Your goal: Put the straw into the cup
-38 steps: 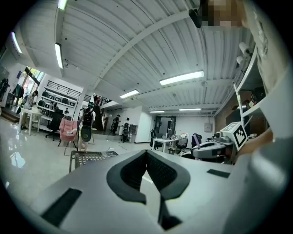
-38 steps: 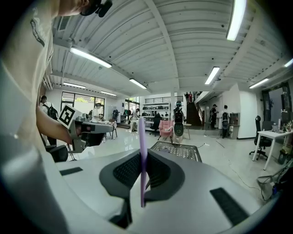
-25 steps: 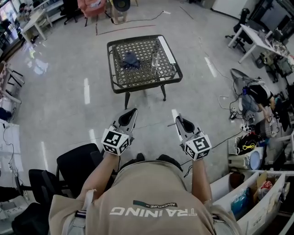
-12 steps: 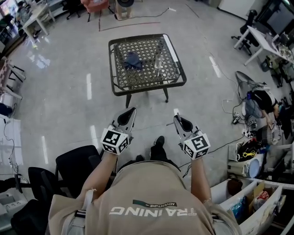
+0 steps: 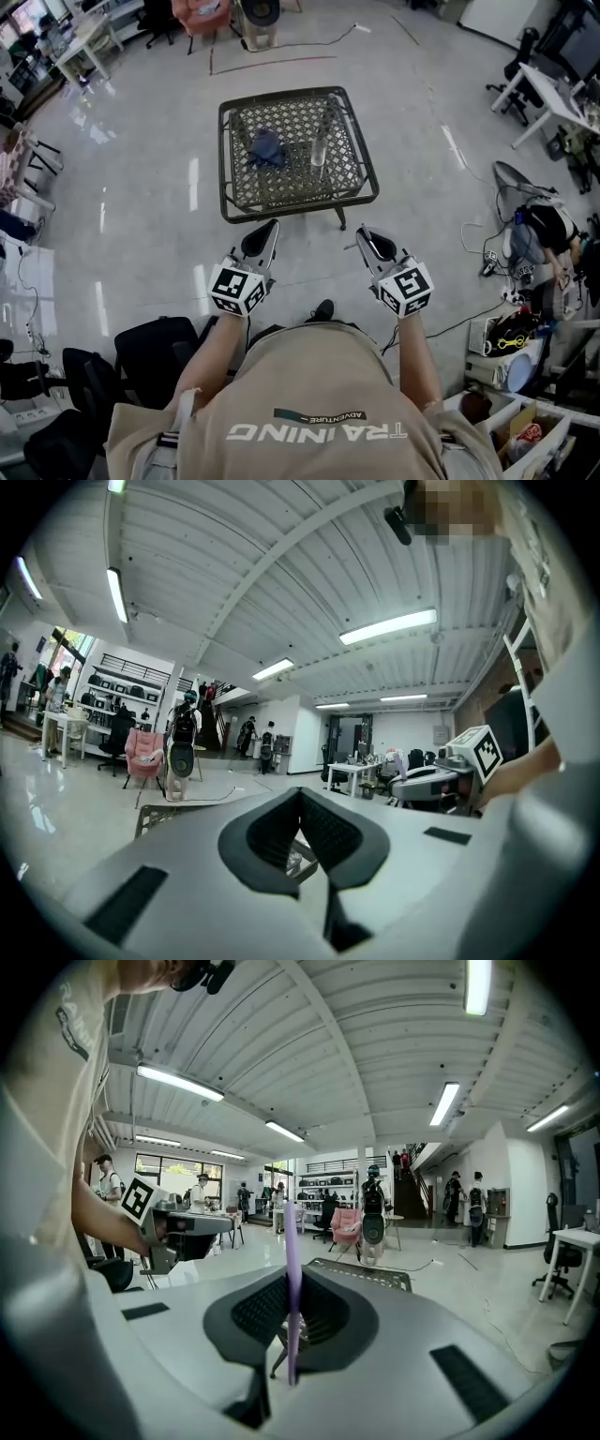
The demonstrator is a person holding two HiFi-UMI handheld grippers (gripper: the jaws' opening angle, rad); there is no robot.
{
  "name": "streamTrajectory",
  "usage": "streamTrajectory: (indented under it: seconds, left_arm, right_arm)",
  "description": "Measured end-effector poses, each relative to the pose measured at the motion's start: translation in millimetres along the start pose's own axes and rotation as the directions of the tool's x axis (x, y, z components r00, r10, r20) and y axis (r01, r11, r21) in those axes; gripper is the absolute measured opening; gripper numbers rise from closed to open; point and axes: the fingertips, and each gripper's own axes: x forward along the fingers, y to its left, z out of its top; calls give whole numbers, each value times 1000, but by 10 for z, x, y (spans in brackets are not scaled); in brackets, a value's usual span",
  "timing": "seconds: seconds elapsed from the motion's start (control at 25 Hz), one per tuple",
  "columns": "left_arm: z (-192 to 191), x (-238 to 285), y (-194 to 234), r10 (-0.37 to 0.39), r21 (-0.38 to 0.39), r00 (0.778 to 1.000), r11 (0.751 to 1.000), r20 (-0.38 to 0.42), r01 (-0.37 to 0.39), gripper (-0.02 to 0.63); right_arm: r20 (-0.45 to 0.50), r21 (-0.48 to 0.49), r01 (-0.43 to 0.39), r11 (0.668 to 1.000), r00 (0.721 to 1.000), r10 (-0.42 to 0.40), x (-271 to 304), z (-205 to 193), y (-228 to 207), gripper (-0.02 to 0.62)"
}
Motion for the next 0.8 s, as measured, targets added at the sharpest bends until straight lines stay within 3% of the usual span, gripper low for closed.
streamTrajectory:
  seconds: [0.32, 0.8]
  left_arm:
    - [77, 604, -27, 31, -7, 999, 999, 24, -31, 15]
    - [37, 1119, 306, 50, -20, 999, 999, 3, -50, 15]
  right_arm:
    - [1, -11, -33, 999, 999, 33, 202, 11, -676, 28]
    - [1, 3, -46, 999, 999, 46, 653, 33, -1163, 28]
